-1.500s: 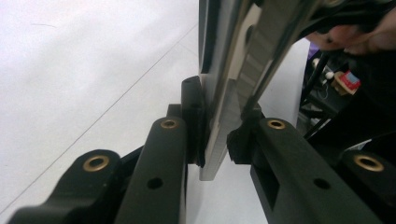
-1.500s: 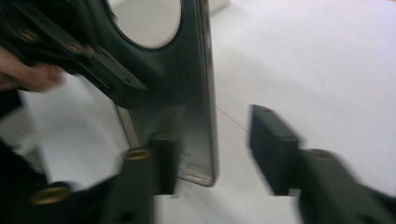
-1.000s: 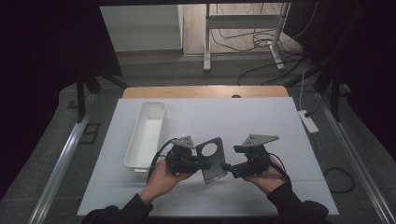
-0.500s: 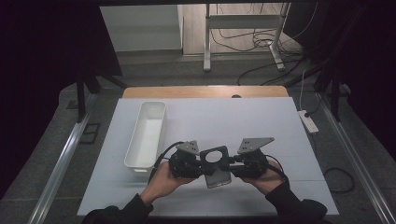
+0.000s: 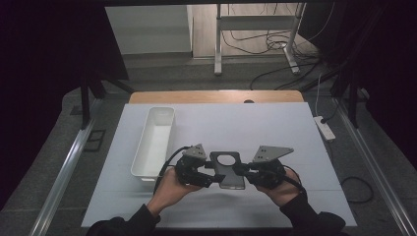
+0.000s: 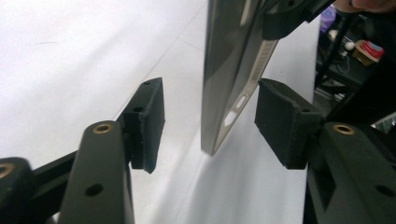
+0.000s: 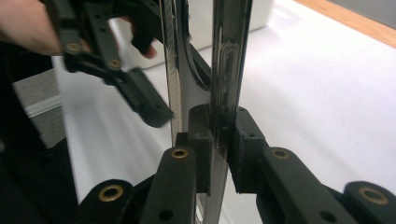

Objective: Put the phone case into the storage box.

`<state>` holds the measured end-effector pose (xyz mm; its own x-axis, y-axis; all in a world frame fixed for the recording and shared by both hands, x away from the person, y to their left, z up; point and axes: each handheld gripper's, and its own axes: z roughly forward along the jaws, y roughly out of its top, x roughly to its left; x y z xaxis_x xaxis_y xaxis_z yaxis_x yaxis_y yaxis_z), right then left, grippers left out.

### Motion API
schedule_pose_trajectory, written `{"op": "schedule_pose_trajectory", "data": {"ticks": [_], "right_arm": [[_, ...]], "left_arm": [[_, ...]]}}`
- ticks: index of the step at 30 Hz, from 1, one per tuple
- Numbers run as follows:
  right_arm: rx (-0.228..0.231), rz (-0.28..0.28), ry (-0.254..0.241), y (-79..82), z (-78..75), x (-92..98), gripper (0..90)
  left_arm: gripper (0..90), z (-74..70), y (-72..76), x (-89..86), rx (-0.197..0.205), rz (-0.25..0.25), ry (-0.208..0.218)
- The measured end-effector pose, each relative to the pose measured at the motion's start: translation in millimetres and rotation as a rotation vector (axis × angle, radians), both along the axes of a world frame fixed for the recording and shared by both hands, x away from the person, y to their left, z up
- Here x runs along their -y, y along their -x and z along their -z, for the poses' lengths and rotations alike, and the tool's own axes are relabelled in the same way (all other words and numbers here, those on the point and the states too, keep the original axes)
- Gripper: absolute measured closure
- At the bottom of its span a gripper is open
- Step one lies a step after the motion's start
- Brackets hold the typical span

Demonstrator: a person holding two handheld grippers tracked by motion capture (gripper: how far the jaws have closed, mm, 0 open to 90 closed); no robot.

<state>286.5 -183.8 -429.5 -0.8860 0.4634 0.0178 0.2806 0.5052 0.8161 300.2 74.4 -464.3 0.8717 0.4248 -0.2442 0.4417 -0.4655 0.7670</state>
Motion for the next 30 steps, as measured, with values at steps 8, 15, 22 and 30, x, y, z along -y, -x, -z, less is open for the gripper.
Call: {"op": "schedule_pose_trajectory", "data": {"ticks": [8,15,22,30], "right_arm": [[-0.012,0.087,-0.008,-2.9,2.2,7.7,80.5],[0.002,0.168,-0.022,-1.9,1.5,11.1,80.5],[0.001,0.206,-0.047,0.6,1.9,8.3,80.5],[-0.001,0.203,-0.043,4.2,4.8,-0.8,80.5]], "left_arm": [[20.7,0.4,-1.1,-4.8,0.069,-0.112,-0.036],[4.8,2.8,-4.5,-8.6,0.03,-0.162,-0.023],[4.5,3.7,-3.3,-7.4,0.042,-0.186,-0.034],[27.6,2.6,0.0,-2.4,0.026,-0.186,-0.031]]}}
